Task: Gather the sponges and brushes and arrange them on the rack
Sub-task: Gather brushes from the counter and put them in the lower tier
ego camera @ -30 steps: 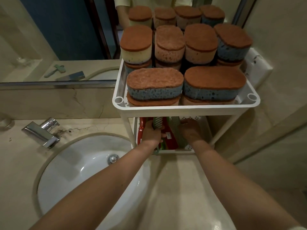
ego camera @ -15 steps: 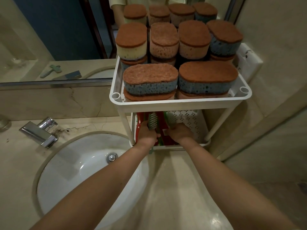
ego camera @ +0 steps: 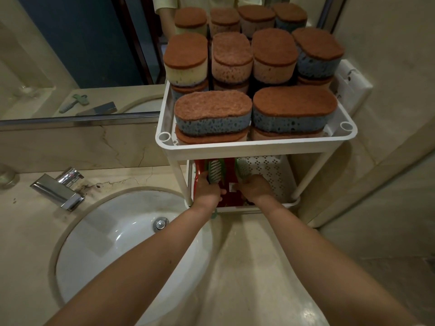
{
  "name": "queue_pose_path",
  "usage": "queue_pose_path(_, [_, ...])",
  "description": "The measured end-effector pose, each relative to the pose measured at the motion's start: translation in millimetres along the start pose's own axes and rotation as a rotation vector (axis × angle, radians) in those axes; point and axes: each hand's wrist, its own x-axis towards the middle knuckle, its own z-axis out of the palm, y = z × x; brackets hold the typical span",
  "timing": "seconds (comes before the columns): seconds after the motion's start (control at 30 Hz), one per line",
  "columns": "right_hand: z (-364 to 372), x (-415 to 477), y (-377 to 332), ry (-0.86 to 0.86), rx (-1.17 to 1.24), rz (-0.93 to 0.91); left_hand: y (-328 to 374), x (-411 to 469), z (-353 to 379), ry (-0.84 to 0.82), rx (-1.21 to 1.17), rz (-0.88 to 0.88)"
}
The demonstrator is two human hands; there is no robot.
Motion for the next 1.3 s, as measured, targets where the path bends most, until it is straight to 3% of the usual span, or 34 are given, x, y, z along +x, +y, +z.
queue_pose_path(0.4, [-1, -2, 0, 0.025, 0.102, -0.021, 9, 3, 7, -0.029, -0.182, -0.065])
queue_pose_path(0.63, [-5, -5, -8, 0.127, 0.569, -0.102, 19, 3, 22, -0.068, -0.203, 0.011])
queue_pose_path(0.93, [-30, -3, 4, 0.171, 0.77, -0.042, 27, 3, 55, -0.134, -0.319, -0.087])
queue_pose_path(1.07, [-34, 5, 11, 0.25, 0.686, -0.078, 33, 5, 63, -0.175, -0.332, -0.083])
queue_pose_path(1.17, [-37, 11, 14, 0.33, 0.443, -0.144, 30, 7, 63, -0.177, -0.116, 0.021])
queue_pose_path(1.3, [-35, 19, 22, 0.306, 0.172, -0.099, 21, 5, 59, -0.134, -0.019, 0.033])
